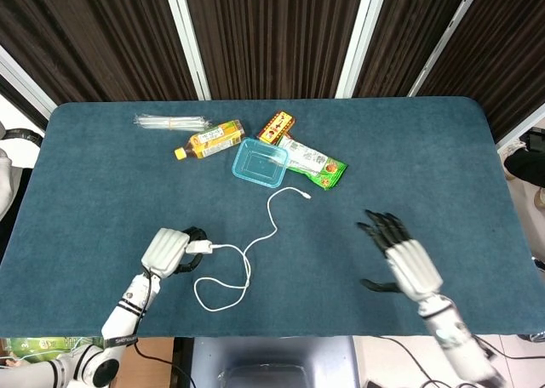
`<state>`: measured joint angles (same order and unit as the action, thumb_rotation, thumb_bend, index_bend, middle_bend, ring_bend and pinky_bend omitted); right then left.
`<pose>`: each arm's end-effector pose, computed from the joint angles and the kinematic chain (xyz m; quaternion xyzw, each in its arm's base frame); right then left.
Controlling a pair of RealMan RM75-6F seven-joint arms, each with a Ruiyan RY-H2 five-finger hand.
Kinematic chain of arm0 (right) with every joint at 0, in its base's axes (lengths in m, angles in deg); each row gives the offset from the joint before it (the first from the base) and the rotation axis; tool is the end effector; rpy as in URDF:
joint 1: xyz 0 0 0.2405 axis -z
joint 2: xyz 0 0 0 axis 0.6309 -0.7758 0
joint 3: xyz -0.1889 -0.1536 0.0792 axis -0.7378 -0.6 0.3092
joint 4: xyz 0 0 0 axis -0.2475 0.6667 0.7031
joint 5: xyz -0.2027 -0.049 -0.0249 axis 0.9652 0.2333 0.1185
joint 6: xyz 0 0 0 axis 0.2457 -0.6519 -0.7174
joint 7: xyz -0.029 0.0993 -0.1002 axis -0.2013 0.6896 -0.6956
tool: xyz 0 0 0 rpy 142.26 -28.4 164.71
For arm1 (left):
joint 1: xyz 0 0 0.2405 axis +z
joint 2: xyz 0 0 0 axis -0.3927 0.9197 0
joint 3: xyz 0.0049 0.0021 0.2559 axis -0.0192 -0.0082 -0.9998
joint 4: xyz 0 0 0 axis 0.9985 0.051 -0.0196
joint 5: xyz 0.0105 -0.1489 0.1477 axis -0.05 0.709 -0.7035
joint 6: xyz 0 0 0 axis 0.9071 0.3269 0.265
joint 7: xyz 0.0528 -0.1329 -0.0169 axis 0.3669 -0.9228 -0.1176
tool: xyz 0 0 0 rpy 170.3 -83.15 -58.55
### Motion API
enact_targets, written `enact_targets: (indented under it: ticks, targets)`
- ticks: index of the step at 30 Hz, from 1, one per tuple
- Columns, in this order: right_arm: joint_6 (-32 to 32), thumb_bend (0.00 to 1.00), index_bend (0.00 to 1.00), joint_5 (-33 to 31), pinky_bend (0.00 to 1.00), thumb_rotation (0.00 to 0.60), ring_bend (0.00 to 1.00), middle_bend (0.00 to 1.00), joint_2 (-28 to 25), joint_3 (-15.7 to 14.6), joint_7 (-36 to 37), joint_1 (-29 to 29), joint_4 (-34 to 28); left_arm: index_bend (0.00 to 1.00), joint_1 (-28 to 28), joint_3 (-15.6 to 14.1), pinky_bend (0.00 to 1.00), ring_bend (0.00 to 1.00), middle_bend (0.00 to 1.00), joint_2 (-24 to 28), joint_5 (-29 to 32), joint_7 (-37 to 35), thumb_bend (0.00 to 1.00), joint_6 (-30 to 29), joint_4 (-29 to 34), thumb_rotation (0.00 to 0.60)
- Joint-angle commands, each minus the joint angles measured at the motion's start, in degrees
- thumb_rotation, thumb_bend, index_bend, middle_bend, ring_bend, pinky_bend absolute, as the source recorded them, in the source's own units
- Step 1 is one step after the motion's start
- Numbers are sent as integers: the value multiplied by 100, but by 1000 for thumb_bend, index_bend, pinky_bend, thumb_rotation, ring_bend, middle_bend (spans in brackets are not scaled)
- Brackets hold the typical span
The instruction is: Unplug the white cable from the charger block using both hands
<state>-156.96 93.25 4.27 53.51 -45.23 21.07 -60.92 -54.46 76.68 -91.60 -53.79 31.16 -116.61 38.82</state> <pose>-0.2035 -0.2370 0.0663 0.6702 -0.3841 0.4963 0.3962 -0.1821 0.2942 -0.0167 -0.7236 -0.3771 -0.4041 0.4134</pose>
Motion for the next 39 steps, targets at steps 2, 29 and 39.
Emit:
enact_targets:
  ticks: [2, 29, 39]
  targets:
    - [431, 211, 388, -514, 0, 600, 0, 78, 867, 538, -589, -536, -83, 757, 22, 57, 1000, 981, 773, 405, 384, 951, 591, -77, 854, 600]
    - [1240, 356, 631, -1787, 0, 600, 0, 169, 3486, 1288, -1409, -2320, 1635, 756, -358, 362, 1000, 983, 775, 268, 1590, 1612, 598, -74, 1883, 600]
    - [1192, 398, 644, -1874, 0, 600, 0, 170, 3661, 1185, -1476, -2449, 1771, 755, -411, 274, 1000, 983, 775, 292, 1604, 1676, 599, -213, 1925, 600]
